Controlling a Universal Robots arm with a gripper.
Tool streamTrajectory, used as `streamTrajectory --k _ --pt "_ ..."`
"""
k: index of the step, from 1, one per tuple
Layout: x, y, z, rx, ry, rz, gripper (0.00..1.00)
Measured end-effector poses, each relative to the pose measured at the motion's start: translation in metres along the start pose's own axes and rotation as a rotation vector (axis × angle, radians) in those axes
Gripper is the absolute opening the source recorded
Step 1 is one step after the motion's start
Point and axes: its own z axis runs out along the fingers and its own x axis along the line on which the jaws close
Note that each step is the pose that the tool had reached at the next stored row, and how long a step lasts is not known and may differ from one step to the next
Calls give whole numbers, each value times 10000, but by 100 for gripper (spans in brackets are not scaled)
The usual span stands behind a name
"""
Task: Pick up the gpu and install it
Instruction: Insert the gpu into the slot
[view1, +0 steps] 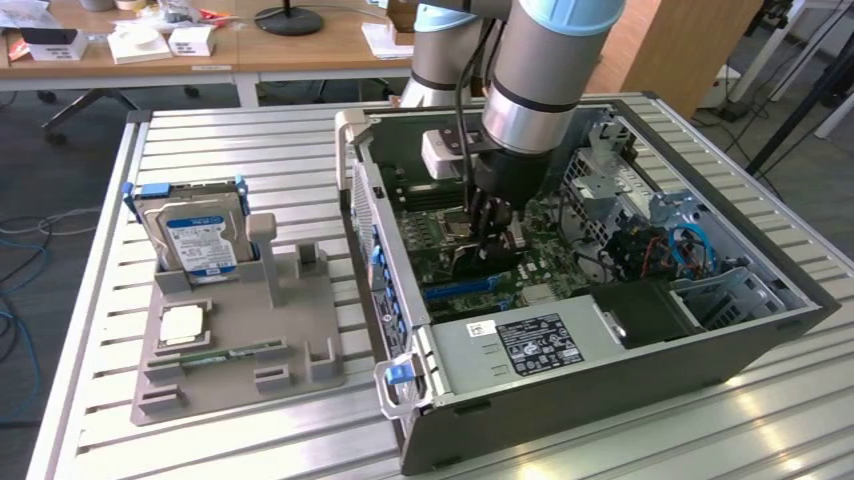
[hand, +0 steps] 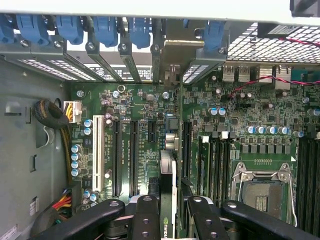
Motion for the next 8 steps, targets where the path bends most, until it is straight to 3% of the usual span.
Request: streamTrajectory --k 8 --pt "1 1 16 -1 3 0 26"
